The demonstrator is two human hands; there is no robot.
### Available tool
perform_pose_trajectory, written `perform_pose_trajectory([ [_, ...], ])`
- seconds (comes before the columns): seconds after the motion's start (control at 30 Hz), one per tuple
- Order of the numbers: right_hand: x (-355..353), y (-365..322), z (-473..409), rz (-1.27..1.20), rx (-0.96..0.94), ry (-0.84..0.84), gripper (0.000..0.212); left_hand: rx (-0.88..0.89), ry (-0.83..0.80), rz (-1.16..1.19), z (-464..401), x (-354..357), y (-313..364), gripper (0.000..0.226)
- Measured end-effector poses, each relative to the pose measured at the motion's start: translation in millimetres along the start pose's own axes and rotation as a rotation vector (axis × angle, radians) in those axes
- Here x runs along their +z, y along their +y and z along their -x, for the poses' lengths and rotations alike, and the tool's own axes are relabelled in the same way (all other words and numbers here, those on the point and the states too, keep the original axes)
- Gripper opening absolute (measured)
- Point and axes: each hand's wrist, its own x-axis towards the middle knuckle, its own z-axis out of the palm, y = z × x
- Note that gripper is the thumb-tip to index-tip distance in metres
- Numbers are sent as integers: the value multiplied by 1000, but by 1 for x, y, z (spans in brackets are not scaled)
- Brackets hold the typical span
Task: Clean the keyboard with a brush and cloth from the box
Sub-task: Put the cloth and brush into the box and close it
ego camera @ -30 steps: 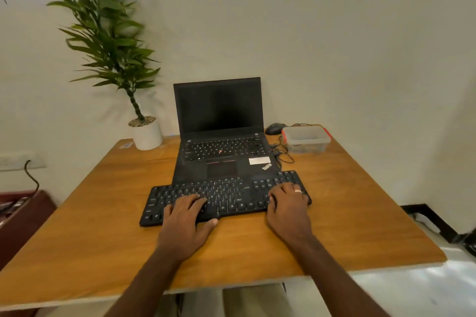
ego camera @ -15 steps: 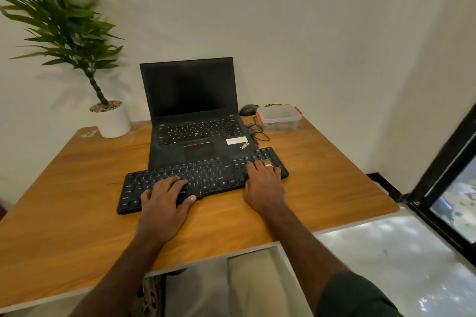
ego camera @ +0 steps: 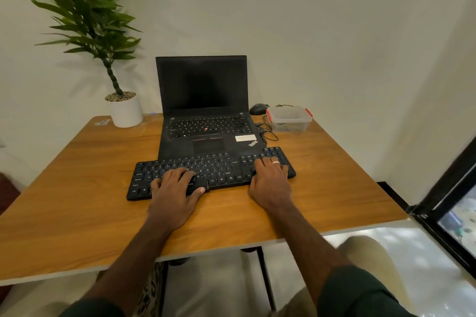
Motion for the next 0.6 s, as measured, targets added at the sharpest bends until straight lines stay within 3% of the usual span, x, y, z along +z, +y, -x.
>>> perform_pose_trajectory([
  [0.6,13,17,-7,-108,5,121,18,9,-66,-97,-2,2,3,59],
])
